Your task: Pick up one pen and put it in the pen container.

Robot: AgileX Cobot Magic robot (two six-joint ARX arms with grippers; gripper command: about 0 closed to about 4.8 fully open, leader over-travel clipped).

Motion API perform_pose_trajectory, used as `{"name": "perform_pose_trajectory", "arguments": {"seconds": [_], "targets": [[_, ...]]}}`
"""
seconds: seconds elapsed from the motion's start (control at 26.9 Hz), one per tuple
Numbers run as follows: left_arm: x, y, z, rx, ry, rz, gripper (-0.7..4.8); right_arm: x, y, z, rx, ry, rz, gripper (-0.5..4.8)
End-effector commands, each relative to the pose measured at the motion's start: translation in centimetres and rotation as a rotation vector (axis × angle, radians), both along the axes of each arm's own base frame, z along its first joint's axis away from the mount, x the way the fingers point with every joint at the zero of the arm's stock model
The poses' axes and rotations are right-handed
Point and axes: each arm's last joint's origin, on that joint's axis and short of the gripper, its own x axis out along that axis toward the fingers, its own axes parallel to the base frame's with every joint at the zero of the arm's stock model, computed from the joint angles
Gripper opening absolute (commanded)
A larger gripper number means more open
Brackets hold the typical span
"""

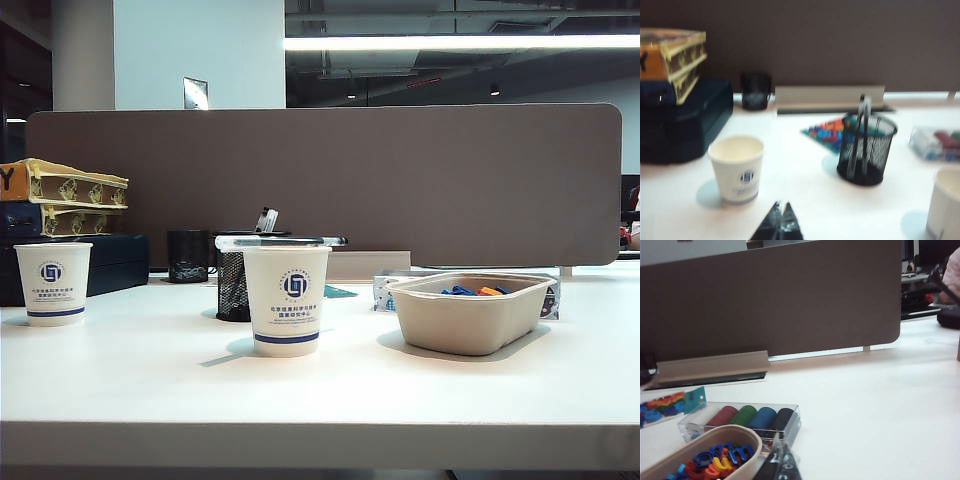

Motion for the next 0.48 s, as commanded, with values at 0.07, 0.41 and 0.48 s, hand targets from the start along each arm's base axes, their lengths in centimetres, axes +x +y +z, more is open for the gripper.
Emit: {"name": "perform_pose_trajectory", "arguments": {"seconds": [0.07, 0.41, 0.48], "targets": [[-0.3, -0.1, 1.4, -0.077, -0.071, -0.028, 0.03, -0.1, 0.1, 0.5, 0.100, -0.054, 0.035, 0.00], [-1.0, -0.2, 3.8, -0.064, -0.134, -0.083, 0.28, -0.6, 0.3, 2.2, 0.101, -0.101, 0.118, 0.39], [-1.2, -0.2, 4.4, -0.061, -0.135, -0.084, 0.28, -0.8, 0.3, 3.1, 0.101, -0.094, 0.117, 0.45]]}}
